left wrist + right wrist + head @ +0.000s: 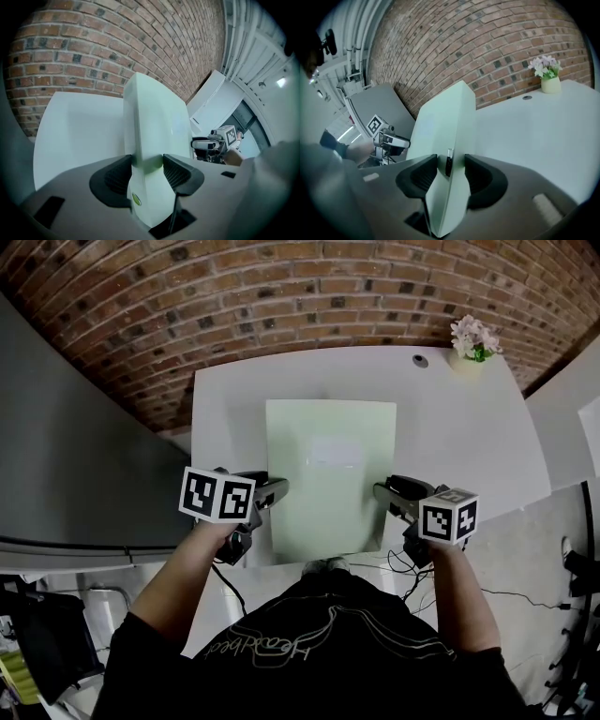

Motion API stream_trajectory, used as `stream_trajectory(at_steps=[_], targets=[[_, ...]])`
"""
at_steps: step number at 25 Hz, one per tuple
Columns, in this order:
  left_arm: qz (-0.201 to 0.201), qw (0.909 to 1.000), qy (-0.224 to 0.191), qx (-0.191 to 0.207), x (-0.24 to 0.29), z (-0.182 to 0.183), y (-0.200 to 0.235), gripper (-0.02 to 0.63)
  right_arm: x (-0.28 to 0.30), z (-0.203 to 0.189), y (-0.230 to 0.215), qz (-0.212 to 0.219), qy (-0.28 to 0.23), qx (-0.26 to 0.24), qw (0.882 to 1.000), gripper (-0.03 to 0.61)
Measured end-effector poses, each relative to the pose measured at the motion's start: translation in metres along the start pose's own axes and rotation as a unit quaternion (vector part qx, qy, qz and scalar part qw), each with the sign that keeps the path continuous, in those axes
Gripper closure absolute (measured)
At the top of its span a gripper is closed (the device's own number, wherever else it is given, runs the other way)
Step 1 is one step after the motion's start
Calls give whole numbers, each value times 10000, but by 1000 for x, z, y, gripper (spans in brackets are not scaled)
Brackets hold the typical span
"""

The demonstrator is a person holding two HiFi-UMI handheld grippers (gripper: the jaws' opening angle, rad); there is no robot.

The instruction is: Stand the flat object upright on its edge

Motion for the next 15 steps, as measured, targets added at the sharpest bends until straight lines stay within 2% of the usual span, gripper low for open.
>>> stream_trajectory(at_steps=[7, 15], targets=[[64, 9990, -400, 210, -21, 16, -10, 400, -21, 32, 14, -200, -438, -730, 9962, 390], [142, 9940, -958, 501, -50, 37, -23, 400, -49, 68, 36, -462, -956, -1502, 9829, 391]])
Point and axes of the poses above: the fingertips, and each gripper's own axes: x forward along the fingers, y to its left, z out of its top, the point moved 1 cm from there along -x, backward along the fingers, and after that the axes turned 14 degrees about y, right-handed, at the moved point
